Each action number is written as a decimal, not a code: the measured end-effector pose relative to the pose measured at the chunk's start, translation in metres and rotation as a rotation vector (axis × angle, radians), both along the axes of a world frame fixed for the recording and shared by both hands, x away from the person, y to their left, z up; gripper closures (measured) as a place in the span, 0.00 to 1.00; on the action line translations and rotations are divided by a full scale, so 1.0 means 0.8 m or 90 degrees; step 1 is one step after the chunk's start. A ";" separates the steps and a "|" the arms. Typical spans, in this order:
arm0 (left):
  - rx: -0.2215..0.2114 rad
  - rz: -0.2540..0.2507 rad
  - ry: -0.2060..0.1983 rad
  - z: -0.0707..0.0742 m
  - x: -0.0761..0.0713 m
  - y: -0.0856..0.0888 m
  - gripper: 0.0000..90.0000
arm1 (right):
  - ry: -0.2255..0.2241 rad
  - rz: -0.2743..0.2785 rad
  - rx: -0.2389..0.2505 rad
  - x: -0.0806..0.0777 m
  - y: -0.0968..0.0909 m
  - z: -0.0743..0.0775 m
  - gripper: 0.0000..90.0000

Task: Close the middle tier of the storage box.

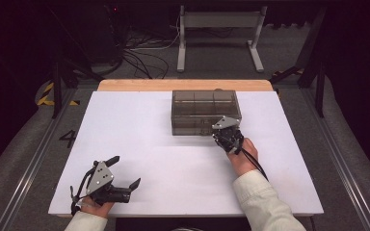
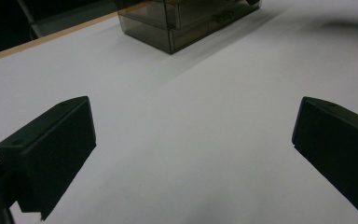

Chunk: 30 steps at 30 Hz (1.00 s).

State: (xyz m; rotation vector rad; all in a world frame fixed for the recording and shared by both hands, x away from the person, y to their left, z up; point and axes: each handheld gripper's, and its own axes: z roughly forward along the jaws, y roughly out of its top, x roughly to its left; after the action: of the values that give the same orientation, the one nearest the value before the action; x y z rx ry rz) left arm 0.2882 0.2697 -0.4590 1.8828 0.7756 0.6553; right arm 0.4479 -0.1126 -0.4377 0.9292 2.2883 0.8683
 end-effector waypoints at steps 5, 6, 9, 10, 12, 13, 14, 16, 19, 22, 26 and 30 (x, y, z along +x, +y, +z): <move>-0.002 0.005 0.002 0.000 -0.004 0.003 0.00 | -0.010 -0.006 0.003 0.004 0.001 -0.002 1.00; 0.001 0.005 0.003 0.000 -0.004 0.003 0.00 | -0.012 -0.007 0.005 0.004 0.002 -0.002 1.00; -0.003 0.010 0.003 -0.001 -0.007 0.005 0.00 | -0.021 -0.009 0.007 0.006 0.002 -0.002 1.00; -0.003 0.011 0.004 -0.001 -0.008 0.006 0.00 | -0.021 -0.010 0.008 0.006 0.003 -0.002 1.00; 0.002 0.014 0.002 -0.001 -0.009 0.008 0.00 | -0.026 -0.013 0.010 0.008 0.003 -0.003 1.00; -0.002 0.016 0.004 -0.001 -0.010 0.008 0.00 | -0.026 -0.014 0.011 0.009 0.003 -0.003 1.00; 0.000 0.016 0.003 -0.001 -0.010 0.009 0.00 | -0.027 -0.016 0.011 0.010 0.003 -0.003 1.00; -0.003 0.021 0.005 -0.001 -0.012 0.011 0.00 | -0.030 -0.019 0.013 0.011 0.004 -0.004 1.00; 0.001 0.024 0.001 -0.001 -0.013 0.013 0.00 | -0.029 -0.019 0.013 0.013 0.004 -0.004 1.00; -0.007 0.025 0.006 -0.001 -0.015 0.013 0.00 | -0.030 -0.019 0.012 0.013 0.004 -0.004 1.00; -0.006 0.025 0.006 -0.001 -0.014 0.012 0.00 | -0.030 -0.020 0.011 0.012 0.004 -0.004 1.00; -0.002 0.022 0.001 0.000 -0.012 0.013 0.00 | -0.032 -0.022 0.007 0.011 0.004 -0.003 0.99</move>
State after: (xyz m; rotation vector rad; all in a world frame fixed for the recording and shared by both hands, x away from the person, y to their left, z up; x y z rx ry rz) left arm 0.2784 0.2797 -0.4590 1.8705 0.8115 0.6745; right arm 0.4567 -0.1091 -0.4403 0.9390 2.2197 0.8808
